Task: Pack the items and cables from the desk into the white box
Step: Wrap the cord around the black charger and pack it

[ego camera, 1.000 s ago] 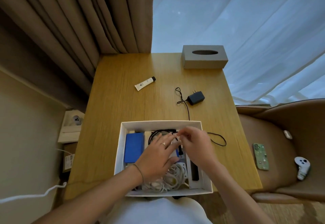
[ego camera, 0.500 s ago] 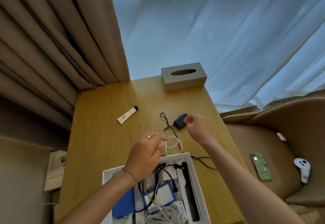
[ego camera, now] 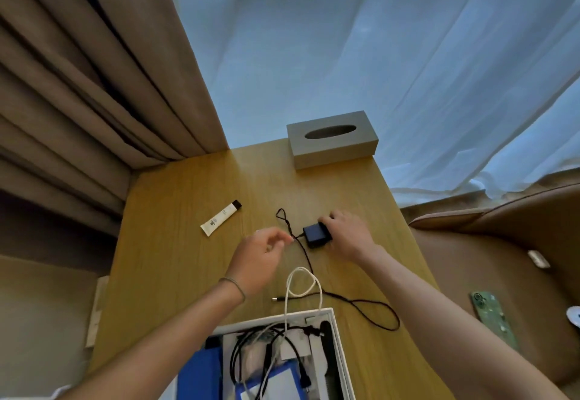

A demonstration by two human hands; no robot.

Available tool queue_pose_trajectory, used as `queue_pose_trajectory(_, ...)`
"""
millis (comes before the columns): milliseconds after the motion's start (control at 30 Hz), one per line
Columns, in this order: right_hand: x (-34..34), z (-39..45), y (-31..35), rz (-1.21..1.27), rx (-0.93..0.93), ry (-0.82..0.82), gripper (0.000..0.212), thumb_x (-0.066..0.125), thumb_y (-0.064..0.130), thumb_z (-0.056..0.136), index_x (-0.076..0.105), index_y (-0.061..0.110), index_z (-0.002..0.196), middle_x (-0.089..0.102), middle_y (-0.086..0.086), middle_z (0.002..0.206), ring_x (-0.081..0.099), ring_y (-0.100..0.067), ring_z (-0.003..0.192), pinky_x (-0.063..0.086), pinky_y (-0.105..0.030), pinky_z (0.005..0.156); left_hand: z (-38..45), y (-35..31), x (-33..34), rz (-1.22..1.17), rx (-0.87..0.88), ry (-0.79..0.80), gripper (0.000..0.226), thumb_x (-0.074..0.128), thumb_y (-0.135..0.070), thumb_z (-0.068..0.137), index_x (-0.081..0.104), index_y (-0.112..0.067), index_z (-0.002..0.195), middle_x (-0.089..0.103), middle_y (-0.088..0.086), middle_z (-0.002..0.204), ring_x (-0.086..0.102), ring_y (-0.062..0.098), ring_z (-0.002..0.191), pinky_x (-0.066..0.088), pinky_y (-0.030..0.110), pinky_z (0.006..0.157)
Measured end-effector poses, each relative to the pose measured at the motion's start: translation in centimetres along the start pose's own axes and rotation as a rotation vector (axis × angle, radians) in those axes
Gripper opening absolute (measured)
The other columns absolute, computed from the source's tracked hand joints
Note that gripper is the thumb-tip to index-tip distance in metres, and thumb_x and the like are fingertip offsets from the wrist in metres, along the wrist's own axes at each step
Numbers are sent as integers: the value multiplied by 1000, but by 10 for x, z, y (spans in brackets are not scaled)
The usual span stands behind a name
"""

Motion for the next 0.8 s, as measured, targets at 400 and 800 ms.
queue_pose_trajectory(400,-106,-89,45,289,1,-521,50,76,52,74,56,26,113,45,10,98,47,-6,81,46,-17,62,-8,-28,-1,-573,-504,188,48,39,-42,105,70,-5,104,77,15,89,72,27,75,60,35,64)
queue_pose_trajectory(800,-158,-134,83,926,-114,-602,29,51,45,100,60,32,123,62,15,117,60,-8,110,52,-29,88,-58,-90,-31,-1103,-391,-4,34,52,-32,99,72,-16,77,67,11,76,65,22,64,53,28,55)
Point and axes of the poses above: each hand's wrist, its own z-axis towards the middle knuckle, its own x-axis out of the palm, y = z × x, the point moved 4 cm from there along z, towards the middle knuckle
